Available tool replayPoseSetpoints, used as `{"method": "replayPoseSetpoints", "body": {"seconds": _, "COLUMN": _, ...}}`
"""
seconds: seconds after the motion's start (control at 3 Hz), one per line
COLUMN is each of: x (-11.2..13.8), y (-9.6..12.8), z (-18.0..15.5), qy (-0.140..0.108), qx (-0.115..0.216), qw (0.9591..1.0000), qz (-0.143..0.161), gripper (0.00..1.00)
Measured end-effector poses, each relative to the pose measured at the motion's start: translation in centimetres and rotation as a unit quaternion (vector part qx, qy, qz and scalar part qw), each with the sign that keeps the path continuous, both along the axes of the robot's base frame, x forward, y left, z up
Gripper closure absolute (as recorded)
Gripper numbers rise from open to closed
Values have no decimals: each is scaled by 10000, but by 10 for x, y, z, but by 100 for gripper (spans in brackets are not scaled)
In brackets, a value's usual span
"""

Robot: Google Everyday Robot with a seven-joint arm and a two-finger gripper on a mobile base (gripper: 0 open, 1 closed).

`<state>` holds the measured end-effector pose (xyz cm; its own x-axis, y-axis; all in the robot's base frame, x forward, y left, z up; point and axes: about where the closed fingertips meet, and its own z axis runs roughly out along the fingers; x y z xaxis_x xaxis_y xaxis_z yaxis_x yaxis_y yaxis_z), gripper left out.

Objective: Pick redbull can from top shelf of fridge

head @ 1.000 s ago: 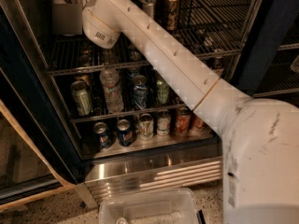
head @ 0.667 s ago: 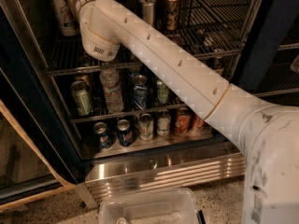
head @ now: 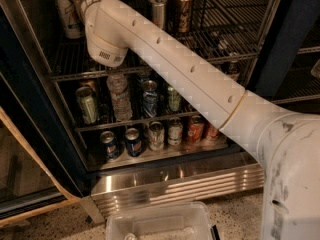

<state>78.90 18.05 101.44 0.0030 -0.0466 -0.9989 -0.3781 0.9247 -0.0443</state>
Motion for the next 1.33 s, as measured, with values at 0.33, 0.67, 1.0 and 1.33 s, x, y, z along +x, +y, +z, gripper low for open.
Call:
{"method": "replayPoseSetpoints", "body": {"seconds": 0.33, "x": -17, "y": -10, "z": -2, "qy": -1, "qx": 108, "qw": 9997, "qz": -240, "gripper": 100}}
{"method": "replayPoseSetpoints", "body": {"seconds": 0.67, "x": -45, "y": -18, "z": -2, "qy": -68, "qx": 236, "qw": 9982, "qz": -544, "gripper": 100}}
{"method": "replayPoseSetpoints", "body": {"seconds": 1.0, "x": -63, "y": -21, "z": -4, "qy": -99, "qx": 299, "qw": 9969, "qz": -722, "gripper": 100}}
{"method": "replayPoseSetpoints", "body": {"seconds": 1.33, "x": -105, "y": 11, "z": 22, "qy": -383, "qx": 96, "qw": 9965, "qz": -736, "gripper": 100}}
